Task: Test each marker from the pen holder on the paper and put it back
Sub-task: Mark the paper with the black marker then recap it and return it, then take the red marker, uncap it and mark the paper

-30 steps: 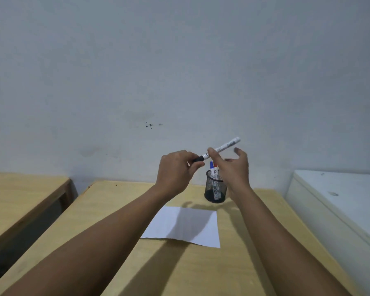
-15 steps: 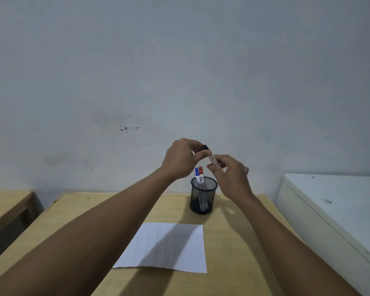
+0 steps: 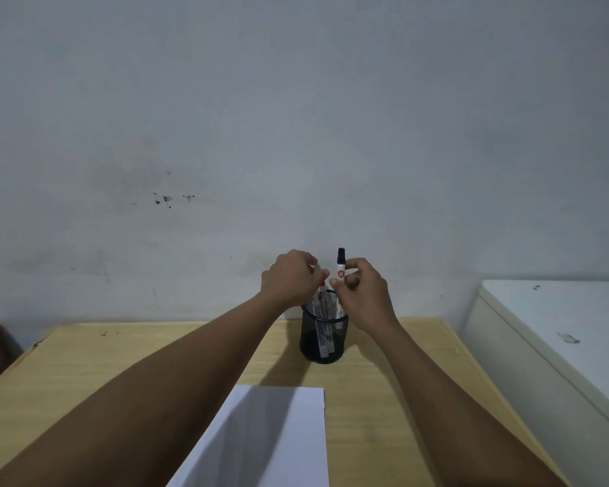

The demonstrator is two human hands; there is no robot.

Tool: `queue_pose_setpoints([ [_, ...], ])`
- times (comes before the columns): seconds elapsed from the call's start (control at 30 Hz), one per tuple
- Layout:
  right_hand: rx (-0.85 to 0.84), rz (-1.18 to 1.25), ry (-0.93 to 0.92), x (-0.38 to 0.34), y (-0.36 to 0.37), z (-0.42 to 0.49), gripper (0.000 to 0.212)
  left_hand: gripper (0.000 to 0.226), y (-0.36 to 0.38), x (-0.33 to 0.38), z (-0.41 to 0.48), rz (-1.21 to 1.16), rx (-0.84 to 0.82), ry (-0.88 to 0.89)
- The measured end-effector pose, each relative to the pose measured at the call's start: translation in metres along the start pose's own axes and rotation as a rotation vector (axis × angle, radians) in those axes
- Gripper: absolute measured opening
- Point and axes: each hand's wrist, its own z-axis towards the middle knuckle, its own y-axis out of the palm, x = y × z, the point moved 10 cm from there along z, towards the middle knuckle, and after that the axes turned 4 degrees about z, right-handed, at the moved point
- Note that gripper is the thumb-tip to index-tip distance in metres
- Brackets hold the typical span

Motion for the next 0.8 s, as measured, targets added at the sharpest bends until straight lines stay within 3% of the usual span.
queue_pose_setpoints([
  [0.1, -0.011, -0.010, 0.013, 0.011, 0.005, -0.002, 0.015, 0.026, 0.011, -0.005, 0.007, -0.074, 0.005, -0.014],
  [0.23, 0.012, -0.098, 0.011, 0.015, 0.006, -0.003, 0.035, 0.015, 0.016, -0.009, 0.009, -0.206, 0.036, -0.031],
  [0.33, -0.031, -0.185, 0.010, 0.016, 0.011, -0.002, 0.037, 0.009, 0.019, -0.010, 0.009, -0.278, 0.021, -0.043],
  [0.57, -0.036, -0.227, 0.022, 0.011, 0.007, 0.003, 0.043, 0.005, 0.017, -0.002, 0.009, -0.322, 0.015, -0.031],
  [0.8, 0.142, -0.082, -0.022, -0.014, -0.025, -0.004, 0.043, 0.016, -0.022, 0.013, -0.007, -0.305, 0.160, 0.008],
])
